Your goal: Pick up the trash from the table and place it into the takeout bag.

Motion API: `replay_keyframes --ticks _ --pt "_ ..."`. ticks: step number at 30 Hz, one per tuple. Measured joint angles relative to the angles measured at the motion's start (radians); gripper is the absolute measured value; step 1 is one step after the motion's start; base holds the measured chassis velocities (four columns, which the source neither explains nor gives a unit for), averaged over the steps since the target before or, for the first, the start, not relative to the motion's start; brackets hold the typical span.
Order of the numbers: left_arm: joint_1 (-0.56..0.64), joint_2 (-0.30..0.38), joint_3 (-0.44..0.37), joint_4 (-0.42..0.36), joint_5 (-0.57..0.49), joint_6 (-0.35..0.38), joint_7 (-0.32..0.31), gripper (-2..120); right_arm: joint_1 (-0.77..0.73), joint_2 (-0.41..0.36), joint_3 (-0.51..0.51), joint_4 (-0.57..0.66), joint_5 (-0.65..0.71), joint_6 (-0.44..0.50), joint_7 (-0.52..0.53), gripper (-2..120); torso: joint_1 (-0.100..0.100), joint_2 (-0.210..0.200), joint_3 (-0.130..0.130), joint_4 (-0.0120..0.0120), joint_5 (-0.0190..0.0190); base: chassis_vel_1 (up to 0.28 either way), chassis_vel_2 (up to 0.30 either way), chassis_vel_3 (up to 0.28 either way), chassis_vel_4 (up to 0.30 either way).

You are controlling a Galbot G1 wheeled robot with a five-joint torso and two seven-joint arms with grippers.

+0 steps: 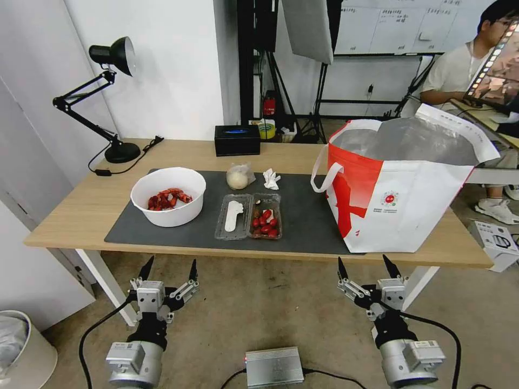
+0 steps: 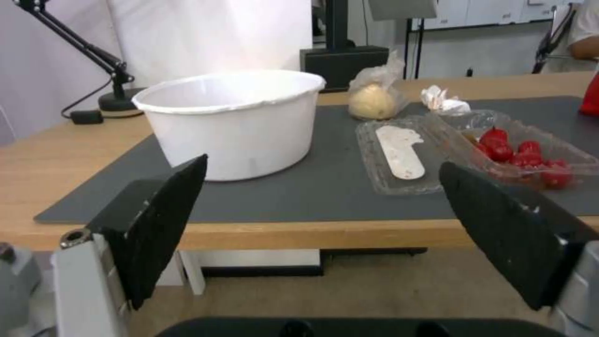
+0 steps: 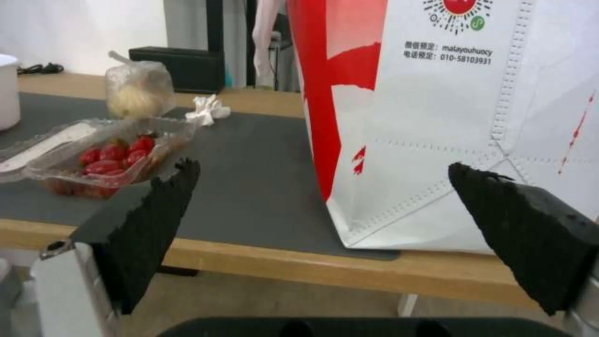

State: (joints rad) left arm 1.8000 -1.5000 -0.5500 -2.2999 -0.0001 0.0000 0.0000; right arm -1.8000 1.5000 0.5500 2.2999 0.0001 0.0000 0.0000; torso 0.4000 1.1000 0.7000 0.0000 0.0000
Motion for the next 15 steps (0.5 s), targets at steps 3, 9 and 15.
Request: replay_keyframes --ticks 3,9,15 --pt "0.0 0.0 0.0 0.0 0.0 0.0 0.0 100 0.0 0.0 0.0 0.0 0.0 0.0 0.0 100 0.0 0.0 0.0 0.0 0.0 0.0 0.0 0.0 0.0" --pt "0.0 0.0 0.0 0.0 0.0 0.0 0.0 100 0.0 0.0 0.0 0.0 0.0 0.0 0.0 100 0.0 0.0 0.0 0.0 0.0 0.0 0.0 0.0 0.0" --pt "-0.002 0.0 0.002 0.0 -0.001 -0.002 -0.001 100 0.001 -0.003 0.002 0.0 0.002 0.0 -0.001 100 0.0 0.0 0.0 0.0 0.0002 0.0 0.0 0.0 0.0"
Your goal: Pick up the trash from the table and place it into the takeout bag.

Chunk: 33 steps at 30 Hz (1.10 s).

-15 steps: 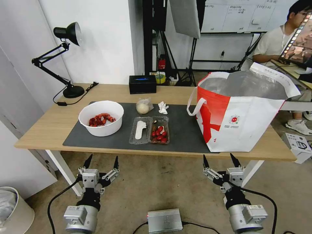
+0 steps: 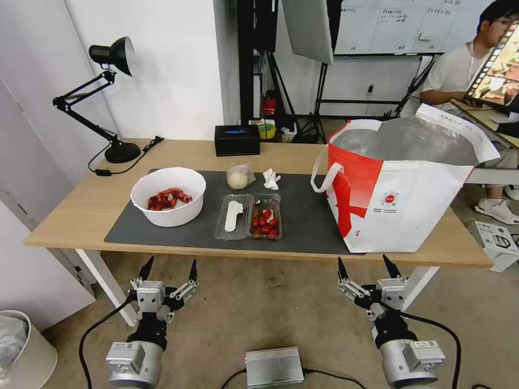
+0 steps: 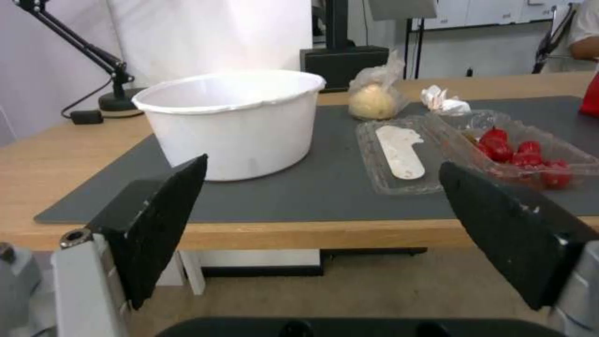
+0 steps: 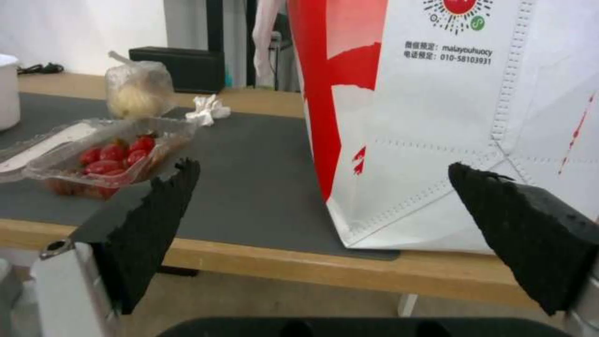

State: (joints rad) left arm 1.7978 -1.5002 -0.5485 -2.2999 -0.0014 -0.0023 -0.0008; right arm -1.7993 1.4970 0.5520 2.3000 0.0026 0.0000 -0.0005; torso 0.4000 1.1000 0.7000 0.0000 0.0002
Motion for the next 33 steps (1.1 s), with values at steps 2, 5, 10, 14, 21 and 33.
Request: replay_keyframes --ticks 2,5,10,14,21,33 --pt "-0.003 -0.001 0.003 0.0 -0.002 -0.004 -0.002 100 0.001 -0.003 0.003 0.0 0.003 0.0 -0.001 100 0.0 0.0 0.0 0.0 -0.0002 0.0 0.0 0.0 0.0" --pt "-0.059 -0.016 0.053 0.004 -0.037 -0.074 -0.034 100 0.034 -0.069 0.07 0.012 0.067 0.003 -0.028 100 0.0 0.0 0.0 -0.0001 -0.0001 0.0 0.0 0.0 0.0" --pt "-0.174 -0.05 0.17 0.02 -0.125 -0.226 -0.096 100 0.113 -0.225 0.224 0.036 0.214 0.038 -0.111 100 0.0 0.0 0.0 -0.0003 0.0 0.0 0.0 0.0 0.0" --pt "-0.16 -0.046 0.181 0.02 -0.138 -0.185 -0.098 100 0.118 -0.236 0.228 0.021 0.222 0.054 -0.133 100 0.0 0.0 0.0 0.0 -0.0002 0.0 0.0 0.0 0.0" --pt "-0.135 -0.023 0.18 0.004 -0.172 -0.069 -0.119 100 0.12 -0.231 0.175 -0.003 0.218 0.052 -0.164 100 0.0 0.0 0.0 0.0 -0.0001 0.0 0.0 0.0 0.0" --pt "-0.173 0.048 0.209 -0.093 -0.761 0.189 -0.332 100 0.132 -0.255 0.151 -0.016 0.235 0.018 -0.173 100 0.0 0.0 0.0 0.0 -0.0003 0.0 0.0 0.0 0.0"
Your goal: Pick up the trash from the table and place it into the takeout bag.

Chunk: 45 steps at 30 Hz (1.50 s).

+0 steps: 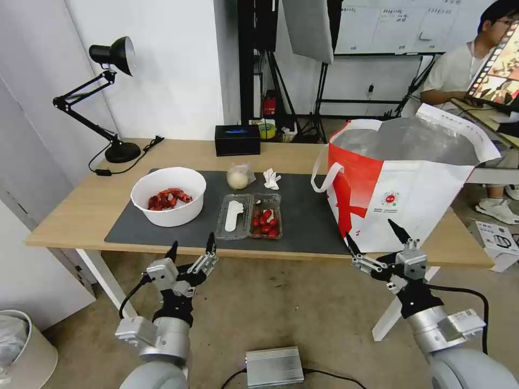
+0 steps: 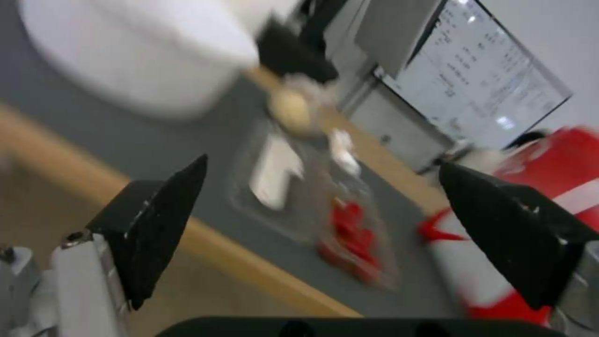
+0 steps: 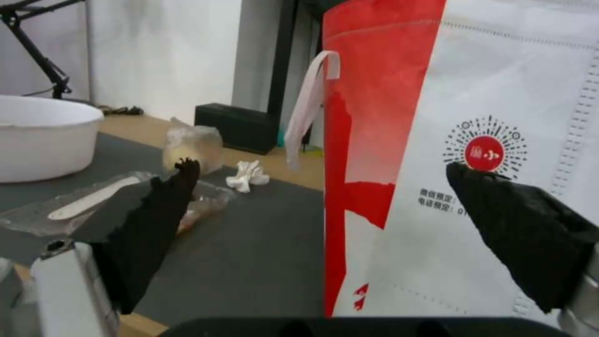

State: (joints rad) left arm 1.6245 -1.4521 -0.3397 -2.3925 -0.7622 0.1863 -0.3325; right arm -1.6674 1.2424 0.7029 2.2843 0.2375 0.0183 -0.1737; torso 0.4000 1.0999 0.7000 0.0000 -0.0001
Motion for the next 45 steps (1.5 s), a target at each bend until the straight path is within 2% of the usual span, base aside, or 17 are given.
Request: replay_keyframes --ticks 1,2,5,12,22,33,45 --pt "-0.014 0.001 0.005 -0.01 -0.099 0.02 -0.033 100 -0.002 0.0 0.0 0.001 0.0 -0.001 0.0 100 0.0 0.0 0.0 0.0 0.0001 0.0 0.0 0.0 0.0" --pt "-0.014 0.001 0.005 -0.01 -0.099 0.02 -0.033 100 -0.002 0.0 0.0 0.001 0.0 -0.001 0.0 100 0.0 0.0 0.0 0.0 0.0001 0.0 0.0 0.0 0.0" --pt "-0.039 -0.007 0.029 -0.022 -0.296 0.051 -0.1 100 -0.01 0.005 0.0 0.007 0.0 -0.001 0.0 100 0.0 0.0 0.0 0.0 0.0001 0.0 0.0 0.0 0.0" --pt "-0.07 -0.028 0.079 -0.001 -0.43 0.058 -0.157 100 -0.022 0.016 -0.001 0.014 -0.008 -0.001 0.001 100 0.0 0.0 0.0 0.0 0.0001 0.0 0.0 0.0 0.0" --pt "-0.108 -0.033 0.116 0.04 -0.472 -0.009 -0.165 100 -0.045 0.041 -0.012 0.028 -0.037 0.0 0.0 100 0.0 0.0 0.0 0.0 0.0002 0.0 0.0 0.0 0.0" --pt "-0.197 -0.043 0.15 0.112 -0.469 -0.054 -0.223 100 -0.062 0.089 -0.027 0.04 -0.09 0.003 0.002 100 0.0 0.0 0.0 0.0 0.0001 0.0 0.0 0.0 0.0" --pt "-0.355 -0.024 0.174 0.241 -0.503 -0.069 -0.303 100 -0.072 0.123 -0.022 0.045 -0.112 0.005 0.004 100 0.0 0.0 0.0 0.0 0.0001 0.0 0.0 0.0 0.0"
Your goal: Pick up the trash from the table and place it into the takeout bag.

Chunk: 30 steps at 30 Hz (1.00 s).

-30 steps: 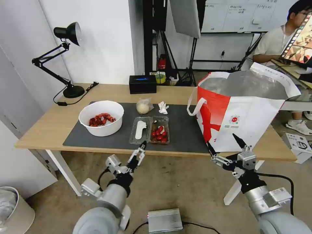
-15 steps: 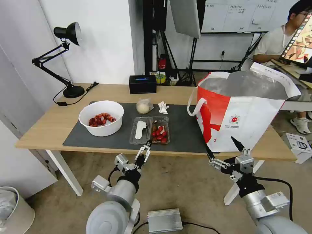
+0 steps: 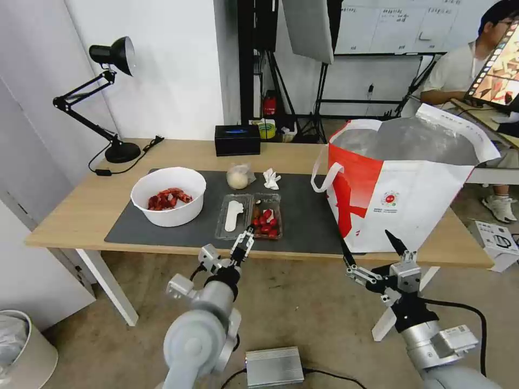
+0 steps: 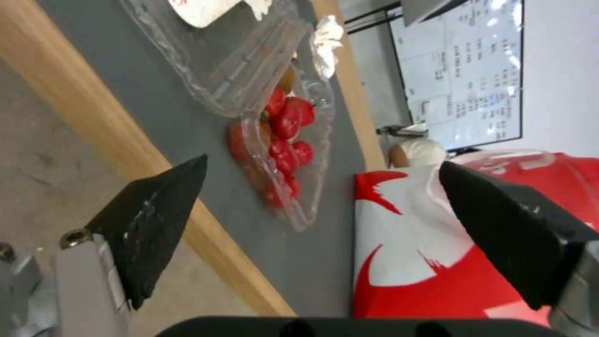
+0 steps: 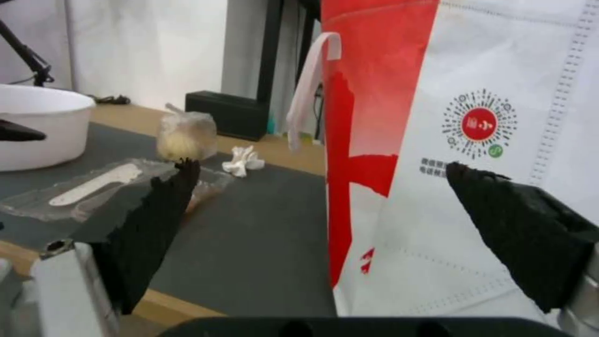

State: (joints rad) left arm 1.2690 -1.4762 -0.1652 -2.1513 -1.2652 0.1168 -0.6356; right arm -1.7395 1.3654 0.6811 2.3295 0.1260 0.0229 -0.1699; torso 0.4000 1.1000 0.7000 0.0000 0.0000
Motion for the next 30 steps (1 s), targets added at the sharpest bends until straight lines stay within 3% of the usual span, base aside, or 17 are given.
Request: replay_keyframes --ticks 7,22,30 --pt "-0.074 0.004 0.013 0.058 -0.015 0.001 -0.022 100 -0.001 0.019 0.0 -0.01 -0.017 0.003 0.002 100 0.0 0.0 0.0 0.0 0.0 0.0 0.0 0.0 0.0" --pt "-0.132 -0.001 0.009 0.11 -0.023 0.008 -0.098 100 0.0 0.028 0.008 -0.014 -0.034 0.004 0.006 100 0.0 0.0 0.0 0.0 0.0 0.0 0.0 0.0 0.0" --pt "-0.144 0.004 0.007 0.121 -0.026 0.009 -0.11 100 -0.002 0.038 0.004 -0.017 -0.049 0.004 0.008 100 0.0 0.0 0.0 0.0 0.0 0.0 0.0 0.0 0.0"
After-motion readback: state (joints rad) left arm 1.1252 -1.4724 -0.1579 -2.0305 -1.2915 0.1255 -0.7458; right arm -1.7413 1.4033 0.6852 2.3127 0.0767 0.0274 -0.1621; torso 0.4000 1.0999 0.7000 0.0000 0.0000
